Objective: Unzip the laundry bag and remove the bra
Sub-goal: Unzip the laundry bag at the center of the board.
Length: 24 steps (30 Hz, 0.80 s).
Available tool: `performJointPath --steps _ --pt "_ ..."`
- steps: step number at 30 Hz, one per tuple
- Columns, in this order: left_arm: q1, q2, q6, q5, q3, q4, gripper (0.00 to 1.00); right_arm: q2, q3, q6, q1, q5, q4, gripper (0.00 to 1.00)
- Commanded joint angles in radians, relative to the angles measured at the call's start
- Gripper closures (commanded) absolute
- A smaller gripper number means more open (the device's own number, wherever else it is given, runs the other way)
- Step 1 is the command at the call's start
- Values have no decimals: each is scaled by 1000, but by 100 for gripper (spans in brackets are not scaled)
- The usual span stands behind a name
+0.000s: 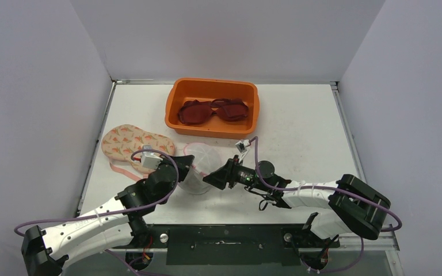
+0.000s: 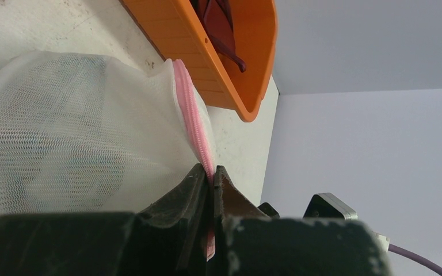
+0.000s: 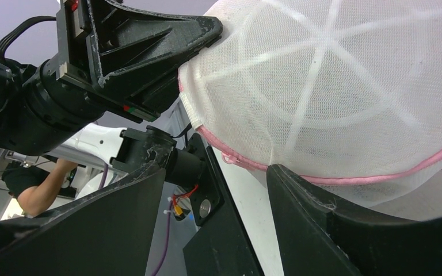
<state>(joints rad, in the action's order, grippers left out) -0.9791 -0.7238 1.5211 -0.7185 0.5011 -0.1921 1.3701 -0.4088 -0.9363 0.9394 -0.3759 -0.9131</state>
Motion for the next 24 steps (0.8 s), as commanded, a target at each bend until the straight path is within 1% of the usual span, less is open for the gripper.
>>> performJointPath --steps 1,4,7,15,16,18,21,24 --pt "-4 20 12 -23 12 8 100 -25 -1 -12 17 -23 -86 33" --pt "-4 24 2 -37 21 12 100 -59 38 -29 27 -19 -98 32" --pt "-3 22 -13 -46 30 32 100 -68 71 -63 39 -7 -145 30" --pt "-4 14 1 -12 27 68 100 9 79 -101 45 37 -290 27" --pt "-3 16 4 -7 23 70 100 25 73 -106 45 40 -310 28" --pt "-4 30 10 -11 21 58 100 56 61 -117 43 40 -340 34" --pt "-3 62 -6 -27 17 52 100 94 43 -128 39 26 -365 32" --pt "-4 77 -13 -18 14 50 100 115 37 -132 39 24 -376 33"
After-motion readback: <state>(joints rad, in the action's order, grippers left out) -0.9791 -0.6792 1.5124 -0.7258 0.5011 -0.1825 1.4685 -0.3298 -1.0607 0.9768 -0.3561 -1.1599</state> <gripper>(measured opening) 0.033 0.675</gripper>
